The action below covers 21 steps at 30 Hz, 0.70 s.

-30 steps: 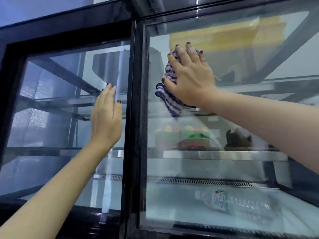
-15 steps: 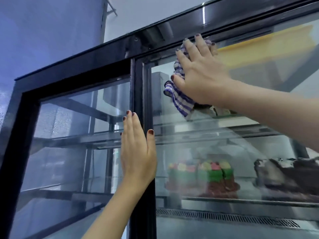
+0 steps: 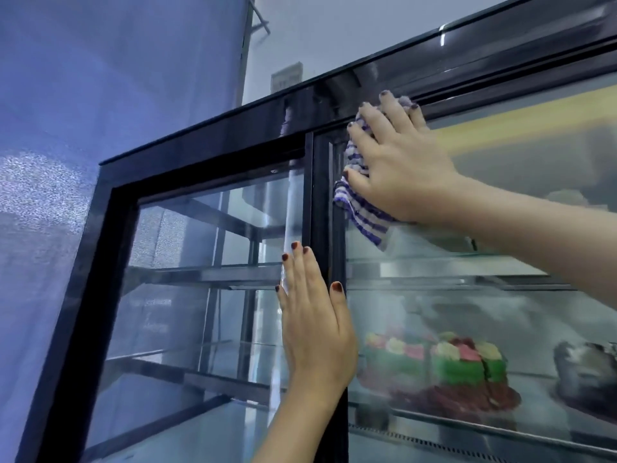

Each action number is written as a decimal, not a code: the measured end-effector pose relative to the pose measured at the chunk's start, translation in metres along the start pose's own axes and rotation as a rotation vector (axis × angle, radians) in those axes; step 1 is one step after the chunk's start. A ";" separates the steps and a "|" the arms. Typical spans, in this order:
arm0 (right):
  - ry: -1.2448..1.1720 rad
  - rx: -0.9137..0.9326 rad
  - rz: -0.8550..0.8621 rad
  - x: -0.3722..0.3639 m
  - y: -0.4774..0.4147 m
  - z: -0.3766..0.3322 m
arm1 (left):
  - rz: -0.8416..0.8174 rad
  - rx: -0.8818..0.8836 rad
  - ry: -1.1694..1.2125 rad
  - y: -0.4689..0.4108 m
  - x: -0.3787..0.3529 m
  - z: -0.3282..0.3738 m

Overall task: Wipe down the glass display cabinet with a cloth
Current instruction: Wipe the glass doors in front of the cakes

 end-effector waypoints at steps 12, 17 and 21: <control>0.043 -0.016 -0.082 -0.022 -0.073 -0.056 | -0.036 0.092 -0.037 0.005 0.002 -0.006; -0.026 -0.035 -0.031 -0.018 -0.026 -0.048 | -0.055 0.140 -0.032 0.005 -0.003 -0.011; 0.003 -0.140 -0.047 -0.007 -0.067 -0.012 | -0.041 0.114 -0.055 0.005 -0.002 -0.009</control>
Point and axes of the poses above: each hand's wrist, its own y-axis away from the middle knuckle, its own x-axis out of the back of the hand, z = x × y, the point moved 4 cm from there along -y, towards the middle knuckle, and after that the axes turned 1 degree about x, right-handed, at the moved point
